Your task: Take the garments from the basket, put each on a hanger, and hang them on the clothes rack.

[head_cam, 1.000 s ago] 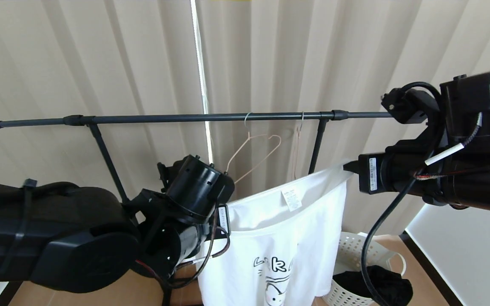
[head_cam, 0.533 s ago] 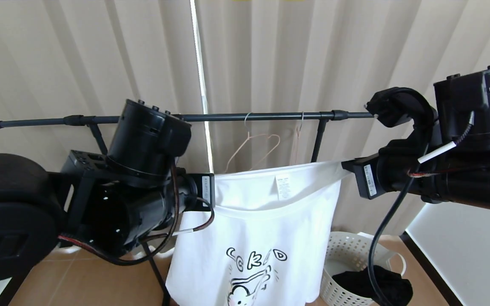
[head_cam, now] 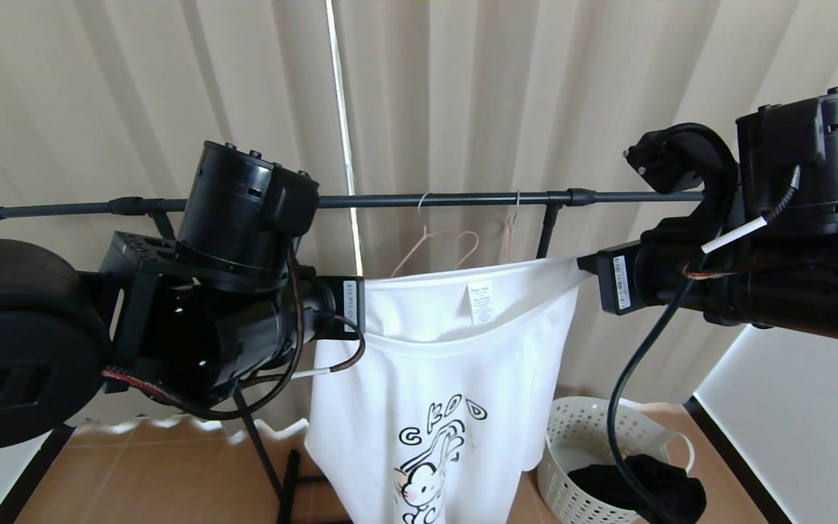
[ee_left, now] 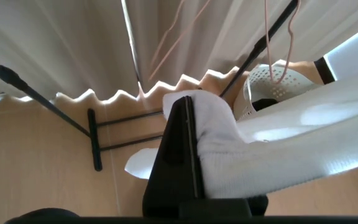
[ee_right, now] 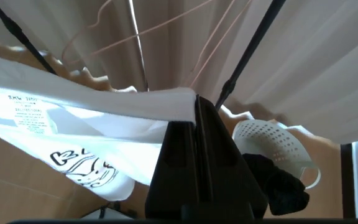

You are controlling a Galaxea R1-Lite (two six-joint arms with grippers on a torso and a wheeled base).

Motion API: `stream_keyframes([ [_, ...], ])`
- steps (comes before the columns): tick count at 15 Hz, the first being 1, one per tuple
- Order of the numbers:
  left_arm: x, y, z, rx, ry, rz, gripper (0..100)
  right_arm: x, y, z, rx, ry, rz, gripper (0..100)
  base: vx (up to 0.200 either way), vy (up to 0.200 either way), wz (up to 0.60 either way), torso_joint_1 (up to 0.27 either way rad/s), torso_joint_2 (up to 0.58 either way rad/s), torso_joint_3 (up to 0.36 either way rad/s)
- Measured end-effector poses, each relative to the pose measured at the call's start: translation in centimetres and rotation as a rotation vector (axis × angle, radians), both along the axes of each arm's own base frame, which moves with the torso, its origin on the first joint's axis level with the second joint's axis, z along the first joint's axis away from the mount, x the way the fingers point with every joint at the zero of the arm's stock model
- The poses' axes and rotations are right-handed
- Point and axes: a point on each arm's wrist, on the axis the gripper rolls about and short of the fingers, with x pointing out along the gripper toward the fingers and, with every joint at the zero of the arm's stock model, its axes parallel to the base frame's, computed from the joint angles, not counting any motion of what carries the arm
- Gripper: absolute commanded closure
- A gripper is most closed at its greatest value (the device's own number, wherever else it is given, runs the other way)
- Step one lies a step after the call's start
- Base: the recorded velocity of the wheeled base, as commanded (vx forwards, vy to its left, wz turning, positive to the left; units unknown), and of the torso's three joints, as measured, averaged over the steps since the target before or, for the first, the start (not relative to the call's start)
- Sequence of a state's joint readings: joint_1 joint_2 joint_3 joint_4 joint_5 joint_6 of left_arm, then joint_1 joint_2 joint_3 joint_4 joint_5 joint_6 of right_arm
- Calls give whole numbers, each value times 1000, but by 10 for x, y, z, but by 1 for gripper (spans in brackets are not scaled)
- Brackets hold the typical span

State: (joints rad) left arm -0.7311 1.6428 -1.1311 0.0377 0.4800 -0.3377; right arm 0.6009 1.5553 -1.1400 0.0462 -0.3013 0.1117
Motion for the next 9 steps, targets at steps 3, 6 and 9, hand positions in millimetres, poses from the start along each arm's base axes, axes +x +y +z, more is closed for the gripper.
stream_keyframes([
  [3, 11, -11, 6, -35, -5, -44, 100, -8, -5, -5, -60, 5, 25, 100, 0, 0, 0, 0, 0, 0],
  [6, 26, -25, 14, -52, -23, -101, 100, -22, -10, -11, -144, -1, 82, 100, 0, 0, 0, 0, 0, 0],
  [9, 40, -39, 21, -82, -43, -150, 100, -44, -9, -19, -215, -6, 182, 100, 0, 0, 0, 0, 0, 0],
])
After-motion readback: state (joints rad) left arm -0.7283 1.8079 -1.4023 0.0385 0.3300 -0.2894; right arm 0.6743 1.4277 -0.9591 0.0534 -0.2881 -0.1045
